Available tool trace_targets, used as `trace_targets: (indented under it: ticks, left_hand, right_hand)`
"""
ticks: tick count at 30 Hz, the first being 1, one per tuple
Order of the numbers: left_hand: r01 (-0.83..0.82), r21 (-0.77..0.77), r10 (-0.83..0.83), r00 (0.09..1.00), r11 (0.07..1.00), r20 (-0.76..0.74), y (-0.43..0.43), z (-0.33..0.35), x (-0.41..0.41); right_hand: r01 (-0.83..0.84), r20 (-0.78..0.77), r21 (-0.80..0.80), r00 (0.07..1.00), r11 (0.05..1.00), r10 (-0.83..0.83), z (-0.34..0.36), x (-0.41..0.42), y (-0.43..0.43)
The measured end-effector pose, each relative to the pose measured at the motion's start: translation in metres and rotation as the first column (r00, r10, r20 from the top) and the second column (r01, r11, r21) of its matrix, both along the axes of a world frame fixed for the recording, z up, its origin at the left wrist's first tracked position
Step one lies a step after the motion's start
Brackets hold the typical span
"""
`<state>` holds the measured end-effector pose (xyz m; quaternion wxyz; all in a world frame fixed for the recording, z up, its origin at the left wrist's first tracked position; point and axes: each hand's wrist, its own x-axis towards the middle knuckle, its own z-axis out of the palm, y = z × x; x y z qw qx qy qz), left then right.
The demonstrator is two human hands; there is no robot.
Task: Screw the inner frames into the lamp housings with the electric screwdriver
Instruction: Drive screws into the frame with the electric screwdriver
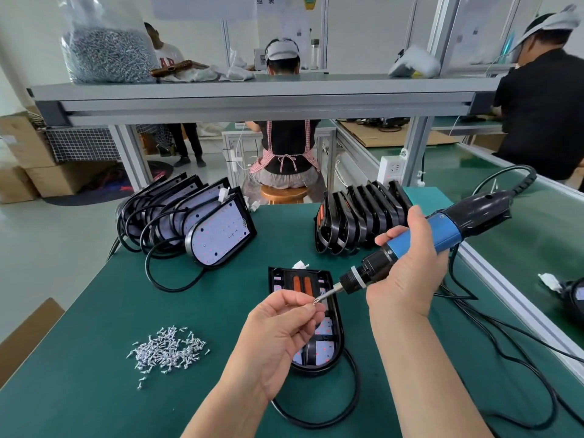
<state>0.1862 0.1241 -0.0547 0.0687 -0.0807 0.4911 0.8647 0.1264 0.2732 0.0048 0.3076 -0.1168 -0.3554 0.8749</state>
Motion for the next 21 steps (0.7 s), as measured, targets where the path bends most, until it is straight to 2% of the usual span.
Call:
trace_targets:
  ticks: [7,12,14,21]
  left_hand:
    - [-0.061,0.078,0.06,0.998,0.995,0.017,0.005,-0.006,0.001]
    - [-0.242,-0.179,0.204,0.957,0.954,-0.206,0.018,-0.011,0.006]
    - [-0.281,-0.225,0.218,0.938,0.933,-0.269,0.02,-0.014,0.007]
    - [-0.245,-0.372,0.125,0.94,0.895,-0.318,0.016,-0.023,-0.001]
  right_hand:
    - [0.015,0.0,0.005,1.0,1.0,-0.015,-0.004,0.001,-0.002]
    - [0.063,0.015,0.033,0.998,0.997,-0.064,-0.006,0.0,-0.006]
    - [0.082,0.027,0.035,0.996,0.996,-0.083,-0.007,-0.001,-0.007]
    - [0.085,0.082,-0.001,0.993,0.996,-0.085,-0.015,-0.008,0.001]
